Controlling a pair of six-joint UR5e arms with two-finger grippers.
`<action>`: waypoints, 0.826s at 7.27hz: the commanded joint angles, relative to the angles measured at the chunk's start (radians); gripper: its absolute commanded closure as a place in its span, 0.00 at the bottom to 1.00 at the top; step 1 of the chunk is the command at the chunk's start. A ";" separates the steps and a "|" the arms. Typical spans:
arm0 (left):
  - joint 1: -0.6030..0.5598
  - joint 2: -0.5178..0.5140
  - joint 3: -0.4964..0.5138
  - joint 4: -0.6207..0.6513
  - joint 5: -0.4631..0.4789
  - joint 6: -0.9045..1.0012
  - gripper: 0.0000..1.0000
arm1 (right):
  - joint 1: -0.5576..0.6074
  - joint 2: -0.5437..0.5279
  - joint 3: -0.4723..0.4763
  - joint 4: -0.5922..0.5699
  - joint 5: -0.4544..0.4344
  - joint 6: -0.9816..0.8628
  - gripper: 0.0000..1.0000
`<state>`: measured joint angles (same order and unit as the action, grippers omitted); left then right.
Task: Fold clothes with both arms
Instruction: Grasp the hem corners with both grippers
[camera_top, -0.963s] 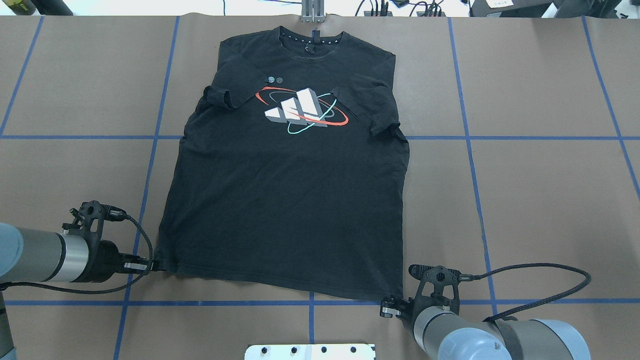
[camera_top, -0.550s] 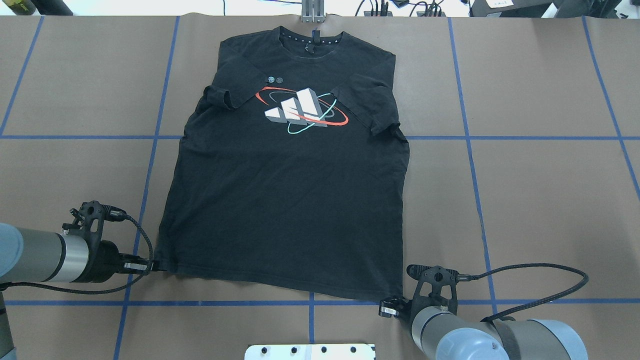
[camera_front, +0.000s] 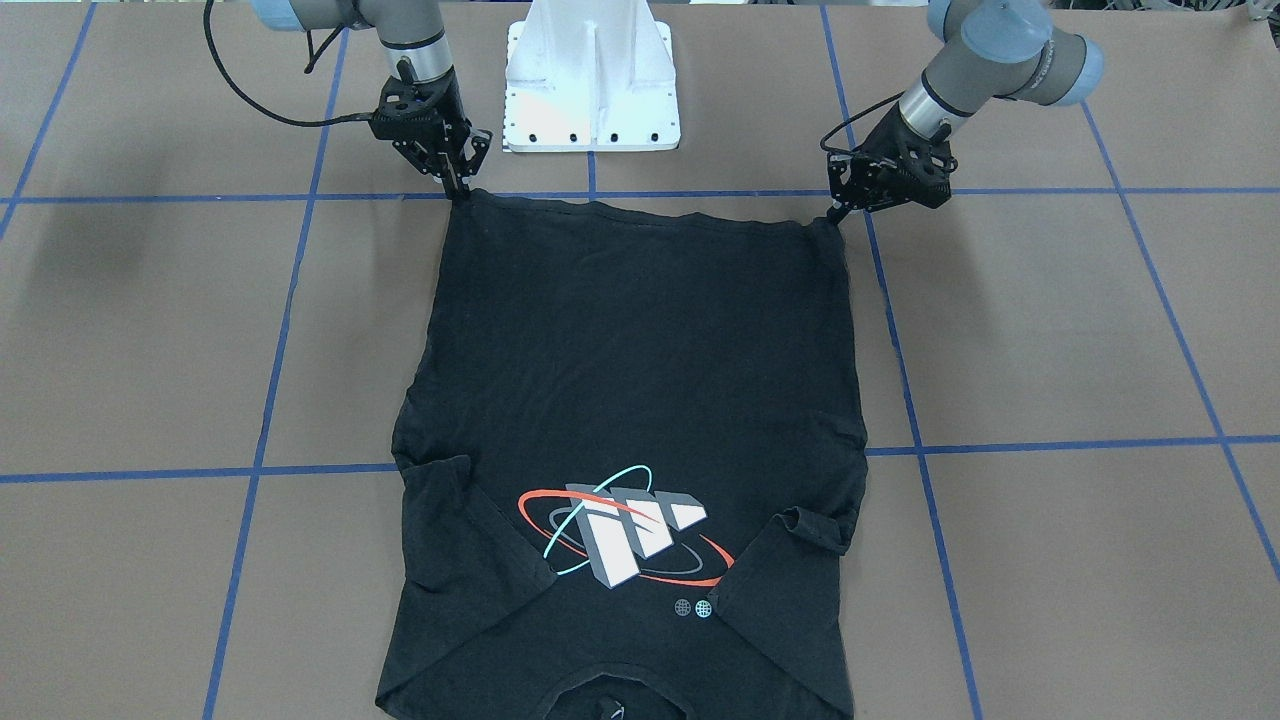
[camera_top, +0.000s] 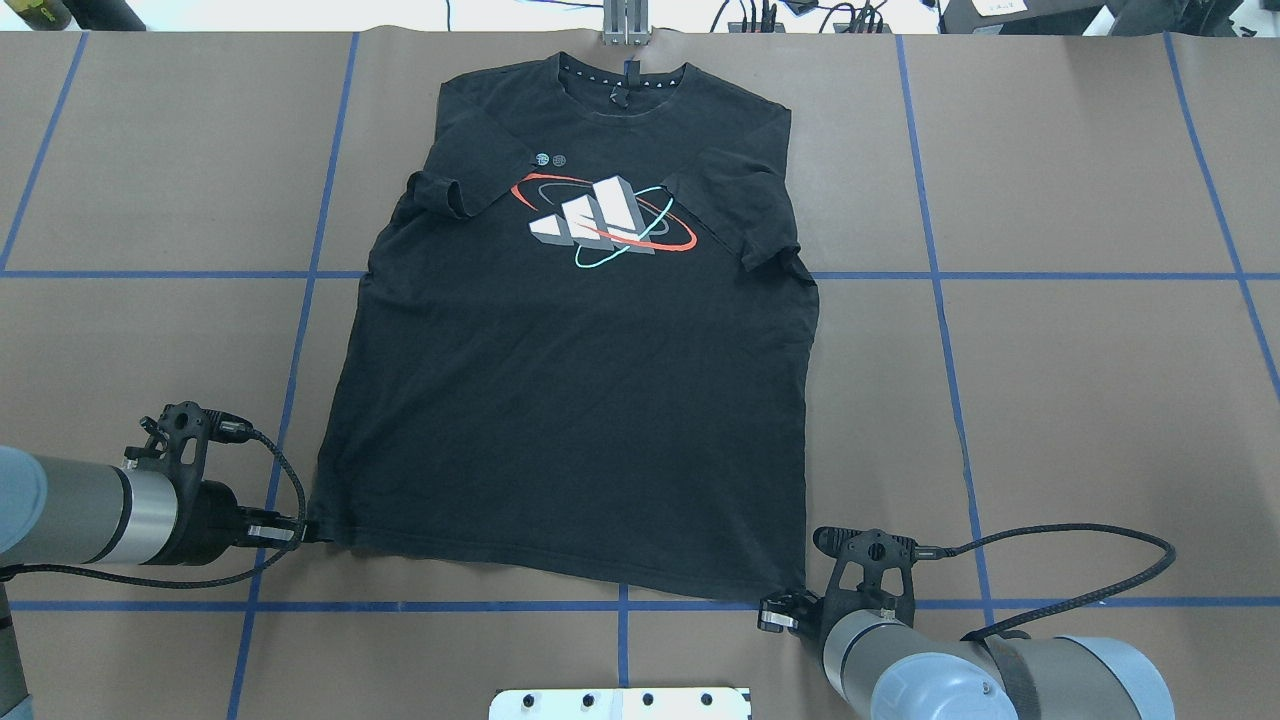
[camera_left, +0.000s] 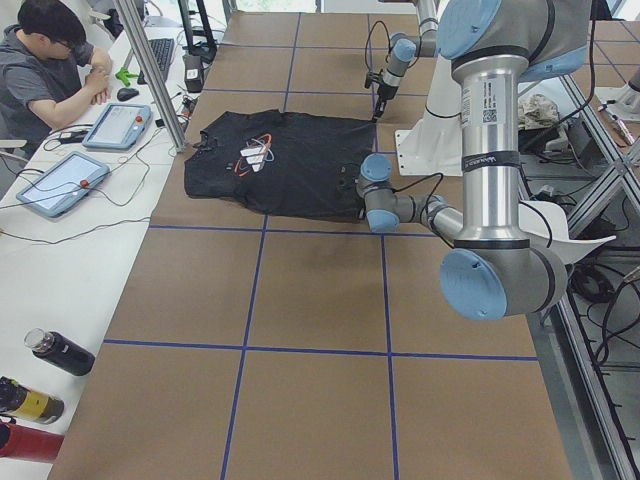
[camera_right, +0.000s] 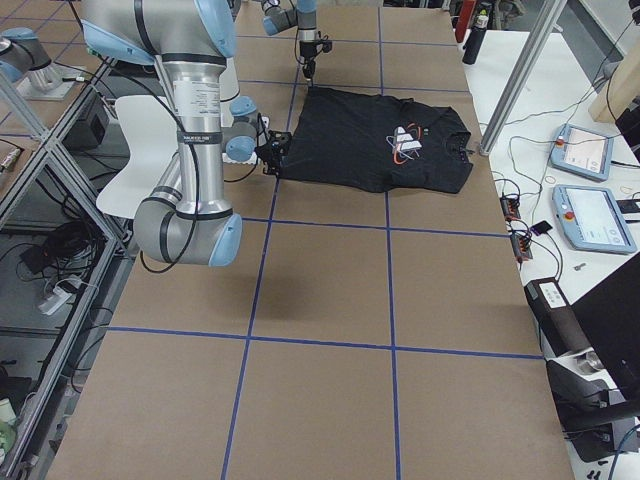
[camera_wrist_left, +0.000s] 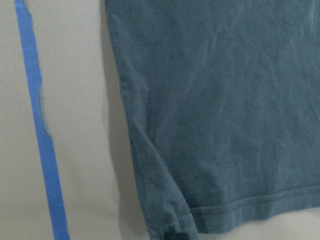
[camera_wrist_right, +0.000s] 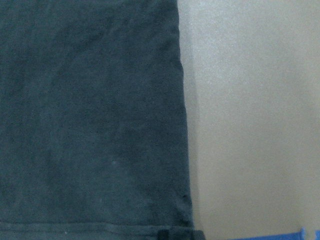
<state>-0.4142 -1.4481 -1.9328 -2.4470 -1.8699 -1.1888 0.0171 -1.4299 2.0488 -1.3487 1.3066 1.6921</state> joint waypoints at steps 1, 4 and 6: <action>0.000 0.000 0.000 -0.001 0.000 0.000 1.00 | 0.001 -0.001 -0.001 -0.001 -0.001 -0.003 0.66; 0.000 0.000 0.000 0.000 0.000 0.000 1.00 | 0.001 -0.001 -0.004 -0.001 -0.001 -0.003 0.69; 0.000 0.000 0.000 -0.001 0.000 0.000 1.00 | 0.000 0.000 -0.009 -0.001 -0.003 -0.002 0.73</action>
<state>-0.4143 -1.4481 -1.9328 -2.4478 -1.8699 -1.1888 0.0175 -1.4310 2.0426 -1.3499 1.3044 1.6892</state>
